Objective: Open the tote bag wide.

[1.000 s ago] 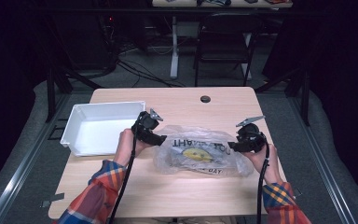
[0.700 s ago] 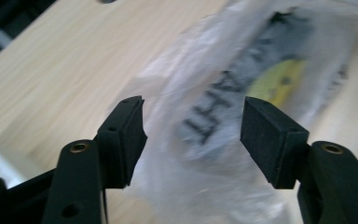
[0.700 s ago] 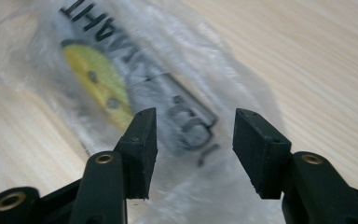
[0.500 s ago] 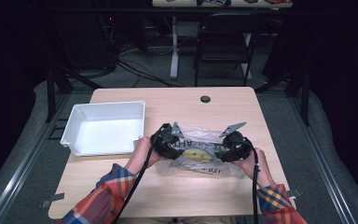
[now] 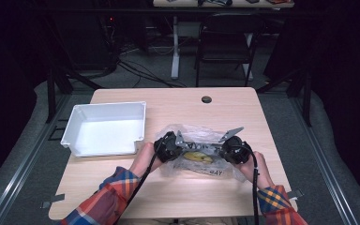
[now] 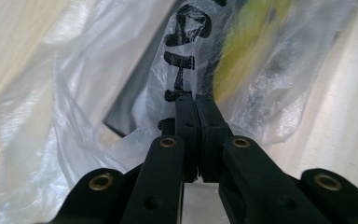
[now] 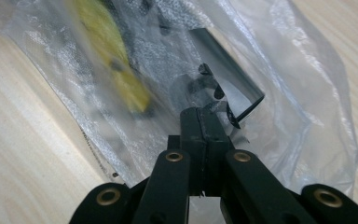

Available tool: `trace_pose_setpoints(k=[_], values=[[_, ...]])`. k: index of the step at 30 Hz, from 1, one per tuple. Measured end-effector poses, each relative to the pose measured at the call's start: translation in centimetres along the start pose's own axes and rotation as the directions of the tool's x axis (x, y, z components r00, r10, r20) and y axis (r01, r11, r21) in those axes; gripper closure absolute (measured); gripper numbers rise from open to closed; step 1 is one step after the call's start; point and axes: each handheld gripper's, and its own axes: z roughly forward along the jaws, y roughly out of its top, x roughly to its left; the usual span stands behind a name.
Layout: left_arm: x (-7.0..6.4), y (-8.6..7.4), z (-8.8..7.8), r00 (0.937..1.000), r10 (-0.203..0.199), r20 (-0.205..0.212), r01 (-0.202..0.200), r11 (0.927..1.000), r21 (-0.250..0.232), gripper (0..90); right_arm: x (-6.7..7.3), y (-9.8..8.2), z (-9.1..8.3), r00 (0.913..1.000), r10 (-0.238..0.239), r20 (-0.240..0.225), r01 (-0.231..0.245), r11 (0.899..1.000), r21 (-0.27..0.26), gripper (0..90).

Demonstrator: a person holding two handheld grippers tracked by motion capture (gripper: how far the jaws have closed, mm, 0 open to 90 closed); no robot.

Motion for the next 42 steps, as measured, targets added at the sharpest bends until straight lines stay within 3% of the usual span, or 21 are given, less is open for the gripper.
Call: trace_pose_setpoints(k=[3,4,6,9,10,14,17,18,22,24,26,29,32,34,36,39,41,42], values=[[0.0,-0.6,-0.4,0.9976,-0.006,0.07,0.005,0.9999,0.016,89.3,0.1,-0.2,0.1,0.9995,0.01,-0.031,-0.01,1.0,0.011,90.0],[-0.1,-0.8,-0.4,0.9952,-0.009,0.097,0.007,0.9998,0.019,89.3,0.1,-0.4,0.2,0.9981,0.015,-0.06,-0.014,1.0,0.014,90.0],[-0.1,-1.5,-0.1,0.9904,-0.025,0.136,0.019,0.9989,0.044,89.3,0.2,-0.5,0.3,0.9975,0.018,-0.068,-0.017,1.0,0.017,90.0],[0.1,-2.4,0.8,0.9885,-0.048,0.143,0.033,0.9943,0.101,89.4,0.5,-0.7,1.1,0.9978,0.031,-0.058,-0.029,0.999,0.04,90.0],[0.3,-2.8,1.1,0.9863,-0.06,0.153,0.044,0.9932,0.108,89.3,0.4,-0.7,1.3,0.9983,0.017,-0.056,-0.013,0.997,0.071,90.0],[0.6,-3.3,1.9,0.9834,-0.086,0.16,0.062,0.9865,0.152,89.3,-0.2,-1.2,2.2,0.9977,0.042,-0.052,-0.037,0.994,0.098,90.0],[0.9,-3.5,2.5,0.984,-0.103,0.146,0.077,0.9821,0.172,89.2,-0.5,-1.5,2.7,0.9957,0.088,-0.029,-0.085,0.992,0.098,90.0],[1.0,-3.6,2.7,0.9868,-0.102,0.126,0.077,0.9797,0.185,89.0,-0.8,-1.5,2.7,0.9961,0.083,-0.031,-0.079,0.99,0.113,90.0],[1.4,-3.8,2.8,0.9873,-0.116,0.109,0.093,0.9762,0.196,82.8,-1.4,-1.9,2.9,0.9943,0.106,-0.011,-0.104,0.986,0.128,90.0],[1.5,-3.7,2.3,0.9874,-0.114,0.109,0.091,0.9762,0.197,67.8,-1.3,-1.7,2.1,0.9946,0.099,-0.032,-0.095,0.99,0.101,85.3],[1.6,-3.4,1.3,0.9868,-0.123,0.105,0.102,0.9767,0.189,63.0,-1.3,-1.5,1.4,0.9949,0.093,-0.04,-0.089,0.993,0.083,82.5],[1.9,-3.0,-0.6,0.9813,-0.143,0.128,0.126,0.9825,0.137,53.3,-1.1,-0.8,-0.7,0.9939,0.087,-0.067,-0.088,0.996,-0.004,74.6],[2.0,-2.8,-2.4,0.9774,-0.16,0.138,0.149,0.9852,0.085,49.9,-1.0,-0.3,-2.3,0.9964,0.067,-0.052,-0.071,0.995,-0.071,67.5],[2.1,-2.7,-3.2,0.9793,-0.173,0.105,0.168,0.9842,0.056,49.5,-1.0,-0.1,-2.6,0.9971,0.076,-0.006,-0.077,0.993,-0.088,60.8],[2.4,-2.8,-3.4,0.9784,-0.199,0.057,0.197,0.9796,0.04,49.3,-1.3,-0.2,-2.2,0.9942,0.094,0.052,-0.091,0.993,-0.069,56.8],[2.8,-3.0,-2.6,0.9656,-0.259,-0.02,0.26,0.9652,0.031,54.9,-1.9,-0.3,-1.1,0.9883,0.132,0.078,-0.13,0.991,-0.027,57.6],[3.2,-3.1,-1.7,0.952,-0.291,-0.096,0.294,0.9555,0.023,62.6,-2.3,-0.4,-0.4,0.9863,0.141,0.085,-0.142,0.99,-0.003,69.1],[3.4,-3.2,-1.5,0.9485,-0.298,-0.107,0.302,0.953,0.023,66.3,-2.5,-0.3,0.0,0.9851,0.15,0.085,-0.15,0.989,0.0,75.3]])
